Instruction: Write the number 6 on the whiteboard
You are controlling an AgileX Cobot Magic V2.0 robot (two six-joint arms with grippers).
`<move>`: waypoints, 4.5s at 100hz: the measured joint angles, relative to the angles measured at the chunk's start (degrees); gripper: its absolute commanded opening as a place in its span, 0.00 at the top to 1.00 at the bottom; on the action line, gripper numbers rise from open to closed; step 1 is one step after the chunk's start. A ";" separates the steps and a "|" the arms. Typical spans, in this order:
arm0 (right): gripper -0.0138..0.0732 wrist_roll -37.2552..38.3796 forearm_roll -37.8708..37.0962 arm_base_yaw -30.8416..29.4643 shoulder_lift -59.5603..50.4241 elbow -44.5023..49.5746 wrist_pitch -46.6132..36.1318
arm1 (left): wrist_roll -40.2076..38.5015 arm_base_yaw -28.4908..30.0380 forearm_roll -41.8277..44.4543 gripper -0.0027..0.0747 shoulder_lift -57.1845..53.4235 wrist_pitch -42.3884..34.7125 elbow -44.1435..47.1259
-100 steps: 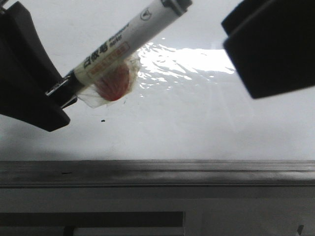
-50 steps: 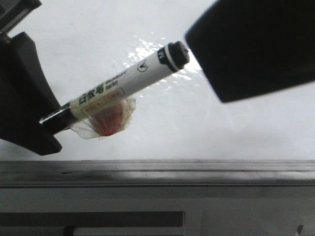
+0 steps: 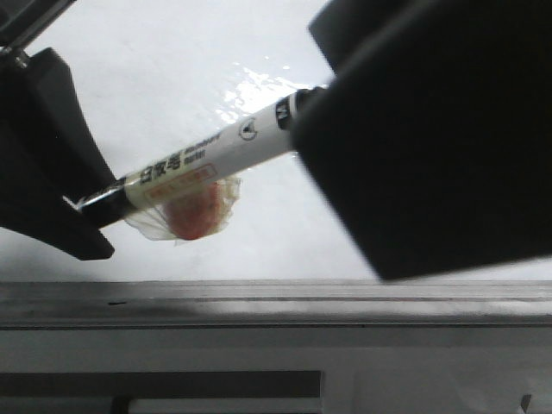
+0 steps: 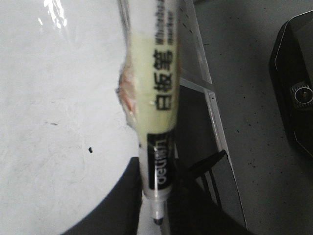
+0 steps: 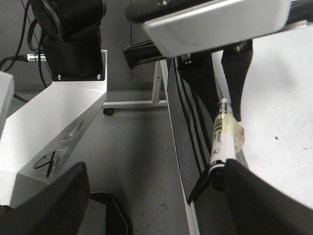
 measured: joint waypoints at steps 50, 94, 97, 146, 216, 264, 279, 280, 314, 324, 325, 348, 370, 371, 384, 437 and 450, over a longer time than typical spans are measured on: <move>0.23 -0.34 0.36 0.86 2.70 0.00 -1.56 | 0.14 0.13 1.29 0.99 0.16 0.60 0.00; 0.23 -0.34 3.00 0.86 2.97 0.00 -4.43 | 0.27 0.13 0.89 0.99 0.16 -1.06 0.00; 0.23 -0.34 4.33 0.86 3.11 0.00 -4.93 | 0.27 0.13 0.56 0.99 0.16 -1.35 0.00; 0.24 -0.34 12.65 0.86 8.42 0.00 -9.21 | 0.27 0.13 -12.24 0.99 0.16 0.28 -0.12; 0.82 -0.34 15.96 0.86 9.27 0.00 -10.13 | 0.62 0.13 -12.73 0.99 0.16 3.33 -0.12; 0.91 -0.56 16.43 0.67 13.01 -0.60 -7.78 | 0.05 0.13 -13.16 0.99 0.57 7.01 0.64; 0.64 -0.66 16.33 0.67 13.01 -0.60 -6.67 | 0.01 0.13 -13.37 0.99 0.57 7.39 0.64; 0.62 -0.66 16.33 0.67 13.01 -0.60 -6.38 | 0.01 0.13 -13.37 0.99 0.57 7.39 0.64; 0.34 -0.66 16.43 0.77 13.60 -0.60 -2.82 | 0.74 0.13 -14.50 0.99 0.57 5.09 0.52; 0.34 -0.66 16.43 0.77 13.74 -0.60 -2.74 | 0.74 0.13 -14.84 0.99 0.57 5.09 0.52; 0.35 -0.66 16.43 0.77 13.74 -0.60 -2.74 | 0.74 0.13 -14.77 0.99 0.57 5.09 0.52; 0.66 -0.66 16.33 0.77 13.77 -0.60 -3.28 | 1.12 0.13 -15.82 0.99 0.57 5.34 0.52; 0.92 -0.66 15.96 0.78 14.00 -0.60 -2.24 | 1.23 0.02 -16.49 0.99 0.57 4.36 0.45; 0.92 -0.66 15.92 0.78 14.00 -0.60 -1.95 | 1.23 0.02 -16.49 0.99 0.57 4.16 0.39; 0.92 -0.47 15.92 0.78 14.12 -0.49 -1.60 | 0.98 0.02 -16.37 0.99 0.57 2.29 0.16; 0.92 -0.47 14.00 0.78 13.03 -0.49 -2.42 | 0.65 0.02 -16.37 0.99 0.47 2.06 0.02; 0.92 -0.47 13.06 0.78 10.07 -0.49 -5.32 | 0.65 0.02 -16.37 0.99 0.47 2.06 -0.02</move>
